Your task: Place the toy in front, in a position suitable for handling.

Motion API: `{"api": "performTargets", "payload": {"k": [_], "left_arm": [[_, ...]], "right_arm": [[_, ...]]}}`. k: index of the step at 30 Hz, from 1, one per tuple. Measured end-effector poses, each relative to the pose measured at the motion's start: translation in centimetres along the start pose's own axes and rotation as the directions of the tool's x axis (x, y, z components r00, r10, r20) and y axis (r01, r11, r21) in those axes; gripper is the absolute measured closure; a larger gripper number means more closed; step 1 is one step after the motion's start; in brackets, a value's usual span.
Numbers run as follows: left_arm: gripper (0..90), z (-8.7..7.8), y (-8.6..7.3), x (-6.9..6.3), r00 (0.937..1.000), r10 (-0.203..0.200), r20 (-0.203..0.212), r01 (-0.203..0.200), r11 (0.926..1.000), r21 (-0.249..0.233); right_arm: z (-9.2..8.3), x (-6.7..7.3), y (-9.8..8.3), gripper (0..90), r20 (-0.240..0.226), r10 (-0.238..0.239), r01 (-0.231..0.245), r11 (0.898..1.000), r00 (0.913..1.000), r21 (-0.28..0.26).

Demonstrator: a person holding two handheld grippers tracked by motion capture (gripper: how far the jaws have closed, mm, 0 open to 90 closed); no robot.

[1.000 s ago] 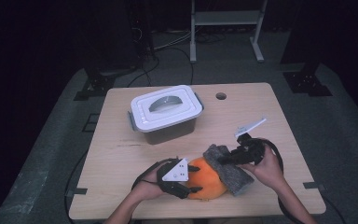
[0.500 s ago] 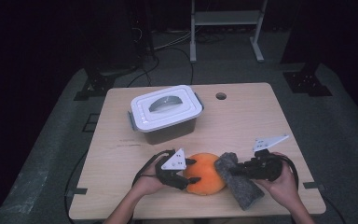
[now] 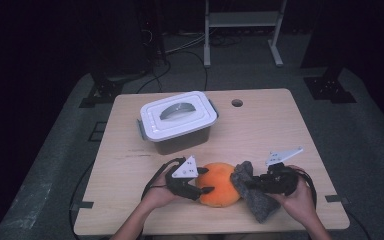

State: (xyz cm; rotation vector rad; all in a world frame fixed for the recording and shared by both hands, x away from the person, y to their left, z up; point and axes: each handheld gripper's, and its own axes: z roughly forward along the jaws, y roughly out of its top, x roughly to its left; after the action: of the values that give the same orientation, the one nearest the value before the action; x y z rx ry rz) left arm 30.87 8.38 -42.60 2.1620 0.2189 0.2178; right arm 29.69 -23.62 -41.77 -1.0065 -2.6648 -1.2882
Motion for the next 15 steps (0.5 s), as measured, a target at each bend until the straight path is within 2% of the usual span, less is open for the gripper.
{"api": "performTargets", "payload": {"k": [3, 5, 6, 7, 9, 10, 11, 15], "left_arm": [[38.0, 0.0, 0.0, 0.0, 1.0000, -0.006, -0.003, 0.006, 1.0000, 0.000], [37.9, 0.1, 0.0, 0.2, 0.9999, -0.014, 0.001, 0.014, 0.9999, -0.005], [37.8, 0.1, 0.0, 0.2, 0.9999, -0.014, 0.001, 0.014, 0.9999, -0.005], [37.7, 0.2, 0.0, 0.2, 0.9997, -0.025, -0.003, 0.025, 0.9996, -0.012], [37.6, 0.2, 0.1, 0.2, 0.9997, -0.025, -0.006, 0.025, 0.9996, -0.011], [37.3, 0.2, 0.1, 0.2, 0.9997, -0.023, -0.007, 0.023, 0.9997, -0.010], [37.0, 0.2, 0.1, 0.2, 0.9998, -0.018, -0.009, 0.018, 0.9998, -0.006], [30.6, 0.0, 0.4, 0.1, 0.9999, -0.004, -0.015, 0.004, 1.0000, -0.003]], "right_arm": [[-0.6, 0.2, -0.1, 76.7, 0.009, 0.005, -0.004, 1.000, 0.9999, -0.013], [-1.1, 1.2, 0.5, 76.7, 0.001, -0.029, 0.030, 0.998, 0.9996, -0.049], [-1.1, 1.2, 0.5, 76.7, 0.001, -0.029, 0.030, 0.998, 0.9996, -0.049], [-1.0, 2.3, 1.3, 76.8, -0.016, -0.066, 0.065, 0.995, 0.9977, -0.074], [-0.7, 2.6, 1.6, 76.8, -0.018, -0.085, 0.083, 0.994, 0.9963, -0.073], [0.3, 3.3, 2.1, 76.7, -0.010, -0.124, 0.123, 0.992, 0.9922, -0.039], [0.9, 3.4, 2.2, 76.7, -0.004, -0.133, 0.132, 0.991, 0.9912, -0.019], [1.2, 2.9, 1.9, 76.7, -0.015, -0.120, 0.119, 0.993, 0.9927, -0.023]]}}
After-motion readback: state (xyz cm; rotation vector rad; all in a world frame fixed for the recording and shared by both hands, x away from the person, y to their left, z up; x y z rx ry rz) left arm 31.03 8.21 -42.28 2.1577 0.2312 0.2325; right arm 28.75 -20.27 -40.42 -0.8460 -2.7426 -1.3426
